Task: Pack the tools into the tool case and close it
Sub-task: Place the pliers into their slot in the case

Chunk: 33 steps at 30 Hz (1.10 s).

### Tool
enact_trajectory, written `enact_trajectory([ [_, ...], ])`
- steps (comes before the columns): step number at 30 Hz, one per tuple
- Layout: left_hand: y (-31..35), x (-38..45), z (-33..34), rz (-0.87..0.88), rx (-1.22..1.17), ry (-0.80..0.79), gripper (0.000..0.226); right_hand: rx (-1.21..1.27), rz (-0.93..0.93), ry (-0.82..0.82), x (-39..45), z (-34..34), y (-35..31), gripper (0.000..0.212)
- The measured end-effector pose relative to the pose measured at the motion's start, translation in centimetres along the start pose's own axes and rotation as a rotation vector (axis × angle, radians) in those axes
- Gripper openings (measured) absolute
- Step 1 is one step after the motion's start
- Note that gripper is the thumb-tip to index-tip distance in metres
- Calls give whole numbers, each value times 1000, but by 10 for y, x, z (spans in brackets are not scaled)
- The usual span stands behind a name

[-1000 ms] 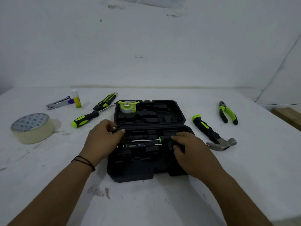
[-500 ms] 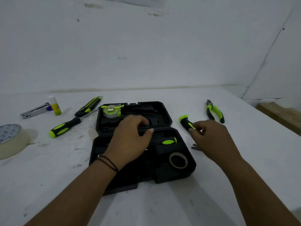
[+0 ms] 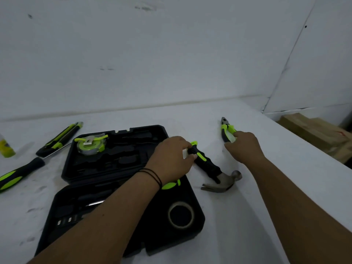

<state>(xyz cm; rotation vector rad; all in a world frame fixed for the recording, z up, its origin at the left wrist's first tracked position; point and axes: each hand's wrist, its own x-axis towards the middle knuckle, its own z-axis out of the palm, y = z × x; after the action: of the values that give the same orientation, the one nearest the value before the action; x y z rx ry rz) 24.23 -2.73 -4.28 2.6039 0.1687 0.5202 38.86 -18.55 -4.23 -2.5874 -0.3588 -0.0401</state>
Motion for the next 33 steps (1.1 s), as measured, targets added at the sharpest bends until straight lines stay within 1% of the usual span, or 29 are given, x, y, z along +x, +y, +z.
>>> enact_trajectory([
  [4,-3,12,13,24,75,-73,32,-8,18,-43,23,12,8,51],
  [7,-6,14,17,12,97,-91,34,-51,31,-48,34,17,8,63],
  [9,-7,14,17,-2,83,-91,35,-98,44,-31,40,18,6,67],
  [15,-8,13,18,-30,53,-59,34,-147,66,47,42,23,0,58],
  [19,-11,13,20,-22,19,-21,31,-41,106,90,36,21,-6,49],
  [23,-14,12,22,-9,-18,22,28,45,140,112,25,18,-14,48],
  [25,-12,13,20,-27,-89,75,24,93,149,111,17,16,-17,51],
  [26,-11,13,17,-68,-159,101,20,127,145,117,12,15,-19,51],
  [29,-11,18,1,-267,-517,157,7,241,111,156,-4,6,-26,49],
  [31,-12,20,-15,-377,-725,193,9,292,87,174,-18,-2,-33,51],
  [33,-14,17,-35,-427,-852,209,14,315,49,182,-32,-11,-40,51],
])
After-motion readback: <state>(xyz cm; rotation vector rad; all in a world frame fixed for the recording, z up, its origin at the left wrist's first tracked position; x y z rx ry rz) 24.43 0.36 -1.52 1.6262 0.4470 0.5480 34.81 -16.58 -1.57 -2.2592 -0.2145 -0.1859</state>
